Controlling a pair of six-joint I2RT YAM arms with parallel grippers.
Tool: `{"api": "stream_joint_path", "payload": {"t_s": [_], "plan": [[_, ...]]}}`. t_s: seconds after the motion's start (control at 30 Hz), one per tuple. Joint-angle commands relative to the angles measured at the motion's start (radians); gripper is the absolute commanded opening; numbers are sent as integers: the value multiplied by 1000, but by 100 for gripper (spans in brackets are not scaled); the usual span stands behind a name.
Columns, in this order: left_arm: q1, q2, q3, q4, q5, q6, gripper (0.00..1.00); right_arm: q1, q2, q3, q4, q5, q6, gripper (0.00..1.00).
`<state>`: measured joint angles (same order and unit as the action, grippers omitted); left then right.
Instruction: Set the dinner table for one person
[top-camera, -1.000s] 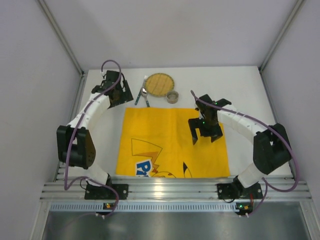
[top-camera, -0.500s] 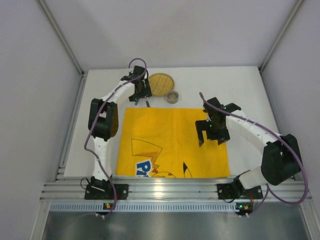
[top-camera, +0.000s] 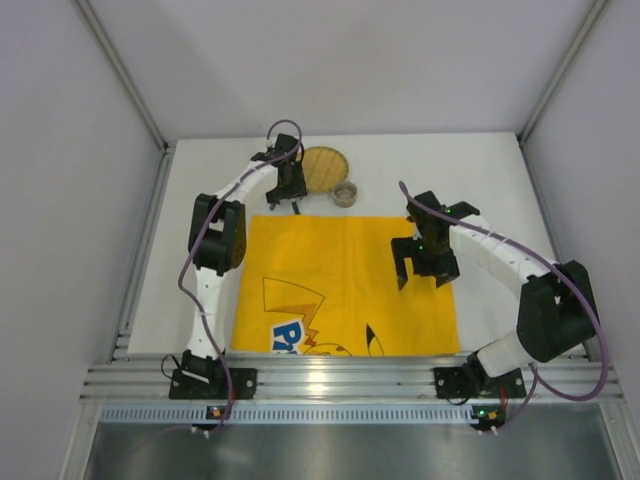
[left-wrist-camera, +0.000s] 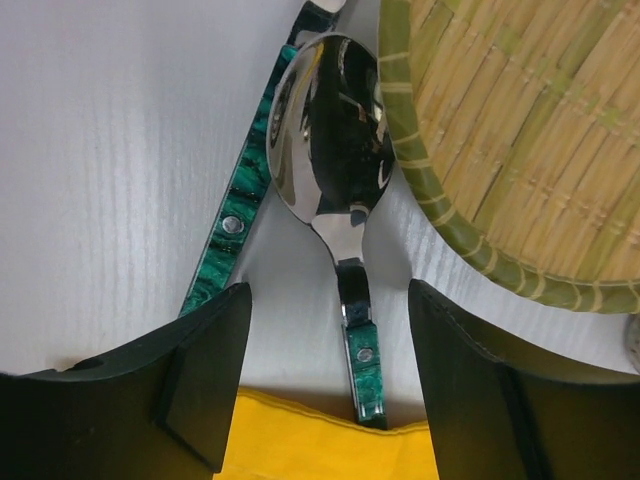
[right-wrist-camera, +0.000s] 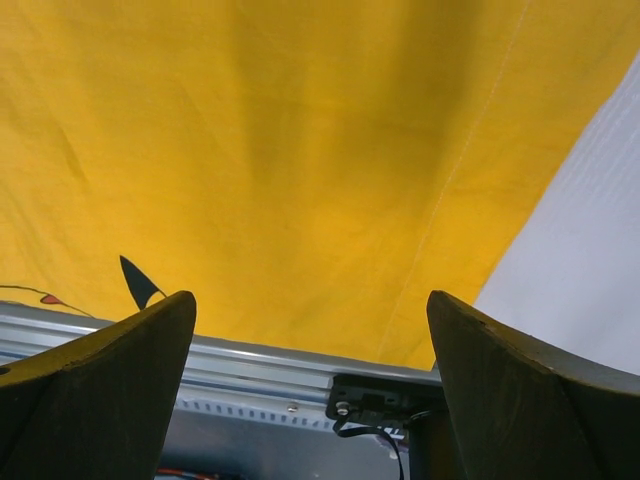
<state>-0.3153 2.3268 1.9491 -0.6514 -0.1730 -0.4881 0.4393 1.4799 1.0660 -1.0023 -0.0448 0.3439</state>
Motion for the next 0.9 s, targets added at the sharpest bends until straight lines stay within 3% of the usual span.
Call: {"api": "stream_joint_path", "payload": {"t_s": [0.0,0.13,0.2,0.23,0.27,0.3,0.43,0.77,0.87], "plan": [[-19,26,45,-43,-23,39,69,-19,17,49,-5,13,3,100],[-22,49,44,-53,-46,42,58,-24,26,51,-5,13,-2,100],[-22,57,43,-54,-48,45,44,-25,31,52,-5,14,-3,100],[-22,62,47,-53,-54,46,30,-28,31,52,-5,14,-6,100],[-22,62,47,-51,-54,46,30,-28,31,52,-5,14,-6,100],[-22,66,48,-47,-54,51,21,-30,33,52,-5,13,-6,100],[-18,80,65,-37,-83,68,0,-36,28,52,-5,13,-9,100],[68,72,255,-50,-105,31,0,-36,11,52,5,-1,-10,100],[74,5,240,33,-89,16,0,-34,13,49,14,-16,-9,100]]}}
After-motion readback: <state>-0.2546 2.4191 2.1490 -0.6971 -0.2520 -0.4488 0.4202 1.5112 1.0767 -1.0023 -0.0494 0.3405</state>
